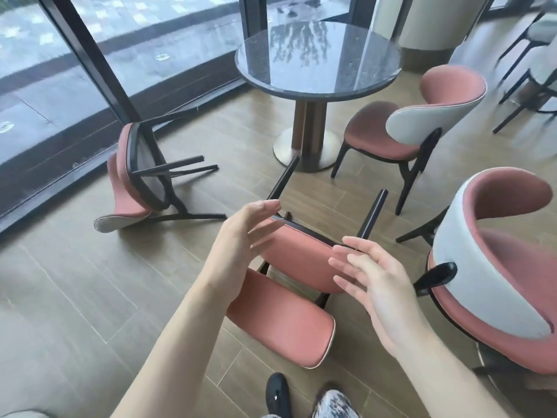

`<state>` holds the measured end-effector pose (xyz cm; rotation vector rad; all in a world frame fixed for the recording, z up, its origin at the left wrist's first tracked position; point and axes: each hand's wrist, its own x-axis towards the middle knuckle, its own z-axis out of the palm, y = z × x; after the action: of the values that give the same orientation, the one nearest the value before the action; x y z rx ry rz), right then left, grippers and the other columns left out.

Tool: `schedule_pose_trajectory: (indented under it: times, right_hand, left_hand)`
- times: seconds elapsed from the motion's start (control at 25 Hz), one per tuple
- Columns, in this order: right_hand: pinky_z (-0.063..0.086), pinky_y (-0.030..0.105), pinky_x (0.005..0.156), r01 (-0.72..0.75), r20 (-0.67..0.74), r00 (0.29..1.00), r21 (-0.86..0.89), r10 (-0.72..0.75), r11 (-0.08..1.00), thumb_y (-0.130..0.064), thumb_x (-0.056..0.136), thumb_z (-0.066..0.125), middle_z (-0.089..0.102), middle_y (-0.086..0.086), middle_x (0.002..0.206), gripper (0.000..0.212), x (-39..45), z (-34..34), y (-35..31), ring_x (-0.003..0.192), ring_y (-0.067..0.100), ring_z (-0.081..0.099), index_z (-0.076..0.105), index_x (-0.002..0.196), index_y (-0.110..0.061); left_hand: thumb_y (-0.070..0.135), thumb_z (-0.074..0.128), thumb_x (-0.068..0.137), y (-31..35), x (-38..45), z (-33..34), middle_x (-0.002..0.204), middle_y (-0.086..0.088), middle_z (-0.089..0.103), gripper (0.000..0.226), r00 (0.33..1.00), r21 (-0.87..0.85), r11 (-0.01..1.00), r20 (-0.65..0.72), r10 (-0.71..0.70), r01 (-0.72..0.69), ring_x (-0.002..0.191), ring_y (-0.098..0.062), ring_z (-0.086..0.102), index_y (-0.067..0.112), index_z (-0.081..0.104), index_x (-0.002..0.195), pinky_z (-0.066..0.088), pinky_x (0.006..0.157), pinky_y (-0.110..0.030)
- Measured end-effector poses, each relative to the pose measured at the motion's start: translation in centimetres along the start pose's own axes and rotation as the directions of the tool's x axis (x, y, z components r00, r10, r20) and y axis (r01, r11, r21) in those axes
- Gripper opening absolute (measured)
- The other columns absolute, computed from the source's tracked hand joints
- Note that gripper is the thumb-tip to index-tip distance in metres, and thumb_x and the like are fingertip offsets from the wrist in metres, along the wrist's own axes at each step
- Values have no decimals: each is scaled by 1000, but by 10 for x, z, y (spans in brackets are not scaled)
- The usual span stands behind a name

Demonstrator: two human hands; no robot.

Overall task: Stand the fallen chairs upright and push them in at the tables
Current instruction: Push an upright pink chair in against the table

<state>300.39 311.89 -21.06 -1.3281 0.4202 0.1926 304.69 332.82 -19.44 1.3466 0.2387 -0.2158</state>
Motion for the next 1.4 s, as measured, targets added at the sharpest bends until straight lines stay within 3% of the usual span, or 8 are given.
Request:
schedule_pose_trajectory:
  times: [0.2, 0.44, 0.64, 0.8, 1.08, 1.4]
  right_hand:
    - [56, 39, 85, -40, -28, 999, -13, 39, 999, -6, 99, 50, 76, 1, 105, 27, 41, -13, -10, 100, 18, 73, 69, 112, -19]
    - [55, 42, 88, -33, 8, 999, 4, 33, 999, -8, 99, 51, 76, 0, 107, 25, 84, -27, -34, 99, 18, 73, 69, 113, -19]
    - [57, 35, 82, -17, -22, 1000, 44, 18, 999, -8, 99, 51, 75, 0, 107, 26, 96, -33, -48, 98, 15, 73, 69, 113, -19]
    - [57, 35, 84, -36, -70, 997, 60, 40, 998, -8, 98, 52, 75, -1, 107, 25, 99, -28, -47, 96, 13, 73, 69, 113, -19]
    - [57, 32, 85, -34, -238, 968, 195, 81, 980, -10, 97, 55, 75, -1, 108, 23, 124, 50, -16, 95, 12, 73, 67, 114, -19]
    - [57, 37, 89, 92, -471, 849, 579, 240, 810, -13, 95, 59, 74, 6, 111, 21, 156, 125, 71, 102, 20, 73, 66, 115, -16]
  left_hand:
    - [54, 60, 73, -1, 37, 8, 121, 7, 73, 40, 998, -25, 998, -24, -55, 55, 109, -15, 71, 31, 80, 99, 51, 92, -38]
    - [39, 53, 97, -19, 75, 49, 119, 4, 74, 30, 983, -83, 983, -72, -168, 162, 106, -17, 73, 20, 72, 109, 51, 85, -35]
    - [43, 59, 81, -5, 109, 75, 117, 5, 75, 35, 992, -80, 990, -38, -120, 117, 105, -16, 73, 21, 73, 104, 52, 91, -36]
    - [43, 59, 81, 0, 128, 76, 118, 4, 75, 36, 994, -74, 991, 4, -108, 108, 108, -17, 72, 21, 72, 106, 52, 89, -35]
    - [36, 52, 96, -14, 169, 24, 119, 3, 74, 28, 967, -71, 971, 135, -216, 226, 109, -16, 71, 18, 67, 112, 51, 90, -35]
    - [41, 55, 96, -75, 224, -70, 125, -4, 72, 34, 820, -163, 820, 299, -489, 549, 113, -23, 70, 17, 64, 118, 50, 98, -38]
